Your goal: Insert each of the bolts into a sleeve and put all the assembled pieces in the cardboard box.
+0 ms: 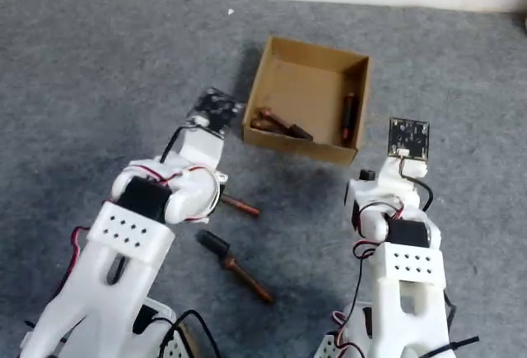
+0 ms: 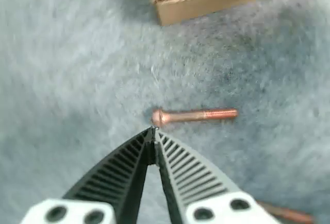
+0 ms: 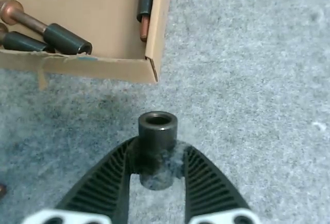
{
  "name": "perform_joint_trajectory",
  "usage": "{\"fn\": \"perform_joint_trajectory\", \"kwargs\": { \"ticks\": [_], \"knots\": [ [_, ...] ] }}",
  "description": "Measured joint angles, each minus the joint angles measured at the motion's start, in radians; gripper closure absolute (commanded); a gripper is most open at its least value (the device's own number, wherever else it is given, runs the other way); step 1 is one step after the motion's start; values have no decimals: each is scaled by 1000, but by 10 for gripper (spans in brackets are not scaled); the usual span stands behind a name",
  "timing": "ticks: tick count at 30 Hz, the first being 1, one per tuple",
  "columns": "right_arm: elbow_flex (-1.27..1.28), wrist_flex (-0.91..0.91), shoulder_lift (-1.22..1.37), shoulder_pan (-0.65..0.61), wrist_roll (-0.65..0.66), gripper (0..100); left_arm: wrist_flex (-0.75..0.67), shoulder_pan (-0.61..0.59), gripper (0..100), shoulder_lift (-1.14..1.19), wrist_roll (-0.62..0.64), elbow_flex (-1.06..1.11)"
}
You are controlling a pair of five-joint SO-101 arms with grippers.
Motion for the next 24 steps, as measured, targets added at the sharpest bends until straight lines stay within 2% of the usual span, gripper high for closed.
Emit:
{"fn": "perform_joint_trajectory", "kwargs": {
  "ticks": [6,14,20,24],
  "knots": [
    [0,0,0,0,0,994,-60,0,994,-25,333,120],
    [0,0,0,0,0,994,-69,0,991,-25,626,150],
    [0,0,0,0,0,994,-71,0,825,-25,720,150],
    [0,-2,0,0,0,994,-72,0,819,-9,744,150]
  ]
}}
